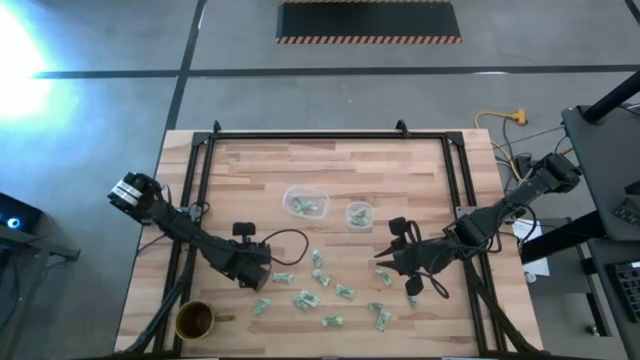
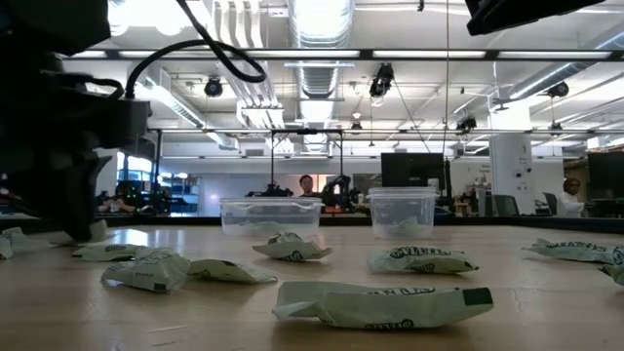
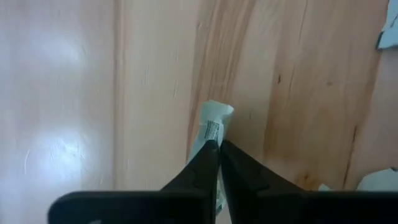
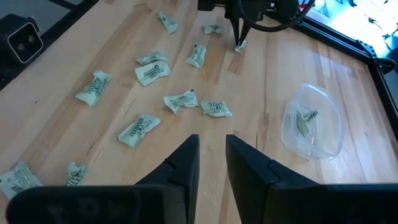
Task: Pick and place items into bin
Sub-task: Put the green stevia packet into the left transparent bin
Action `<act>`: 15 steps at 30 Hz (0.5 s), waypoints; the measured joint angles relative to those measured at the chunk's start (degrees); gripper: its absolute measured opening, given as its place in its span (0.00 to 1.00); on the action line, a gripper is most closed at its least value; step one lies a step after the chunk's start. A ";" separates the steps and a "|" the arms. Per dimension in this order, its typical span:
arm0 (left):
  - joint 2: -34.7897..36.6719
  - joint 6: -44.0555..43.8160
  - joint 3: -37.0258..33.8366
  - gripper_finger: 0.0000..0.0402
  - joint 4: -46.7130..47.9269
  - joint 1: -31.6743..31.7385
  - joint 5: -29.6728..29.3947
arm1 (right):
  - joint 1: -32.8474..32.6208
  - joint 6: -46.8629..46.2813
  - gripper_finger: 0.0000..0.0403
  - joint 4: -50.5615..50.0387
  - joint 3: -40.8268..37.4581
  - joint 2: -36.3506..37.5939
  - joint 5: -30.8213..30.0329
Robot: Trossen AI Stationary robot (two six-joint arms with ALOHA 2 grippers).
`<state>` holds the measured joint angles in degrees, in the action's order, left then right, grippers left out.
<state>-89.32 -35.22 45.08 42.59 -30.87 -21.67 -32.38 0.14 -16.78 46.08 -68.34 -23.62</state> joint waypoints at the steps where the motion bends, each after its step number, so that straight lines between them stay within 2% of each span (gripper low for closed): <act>1: 0.02 0.02 0.10 0.00 0.02 0.02 -0.44 | 0.00 0.00 0.17 0.00 -0.02 0.00 0.00; 8: 0.25 4.28 2.55 0.00 0.04 0.74 -8.29 | 0.02 1.05 0.17 1.39 -0.04 -0.02 -0.14; 15: 1.29 13.06 6.10 0.00 -2.45 6.10 -17.85 | 0.02 1.78 0.16 2.21 -0.04 -0.02 -0.13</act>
<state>-88.03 -22.16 51.18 40.14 -24.78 -39.51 -32.36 1.92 -14.57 46.04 -68.36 -23.75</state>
